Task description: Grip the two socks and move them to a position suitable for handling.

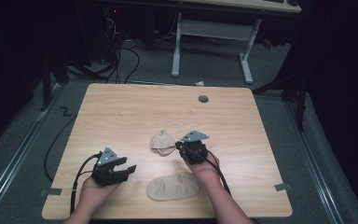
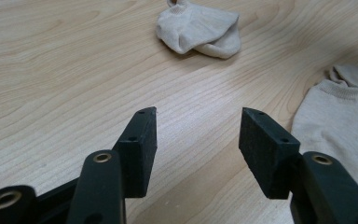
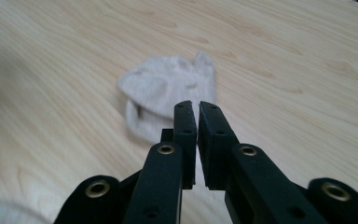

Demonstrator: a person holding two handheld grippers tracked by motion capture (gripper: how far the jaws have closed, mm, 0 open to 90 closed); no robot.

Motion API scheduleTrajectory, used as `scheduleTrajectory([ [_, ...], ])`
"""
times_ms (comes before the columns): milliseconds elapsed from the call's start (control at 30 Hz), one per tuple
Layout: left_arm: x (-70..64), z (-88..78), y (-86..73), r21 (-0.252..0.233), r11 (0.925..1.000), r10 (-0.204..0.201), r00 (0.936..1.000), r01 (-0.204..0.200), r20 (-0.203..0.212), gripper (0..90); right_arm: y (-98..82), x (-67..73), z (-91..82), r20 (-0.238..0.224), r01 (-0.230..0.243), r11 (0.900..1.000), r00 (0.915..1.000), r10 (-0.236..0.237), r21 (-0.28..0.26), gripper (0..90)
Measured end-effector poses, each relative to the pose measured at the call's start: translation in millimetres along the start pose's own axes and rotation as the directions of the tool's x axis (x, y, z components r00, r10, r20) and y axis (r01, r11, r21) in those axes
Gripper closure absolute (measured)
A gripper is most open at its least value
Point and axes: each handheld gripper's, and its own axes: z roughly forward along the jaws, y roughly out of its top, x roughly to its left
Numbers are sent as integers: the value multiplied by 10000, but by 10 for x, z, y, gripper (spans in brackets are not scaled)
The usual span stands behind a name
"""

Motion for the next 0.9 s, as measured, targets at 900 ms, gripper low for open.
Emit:
scheduleTrajectory([
  [900, -80, 89, -8, 401, 9974, 587, 9982, -591, 117, 469, -216, -54, 318, 205, -28, 9856, 9998, -7, 1693, 899],
])
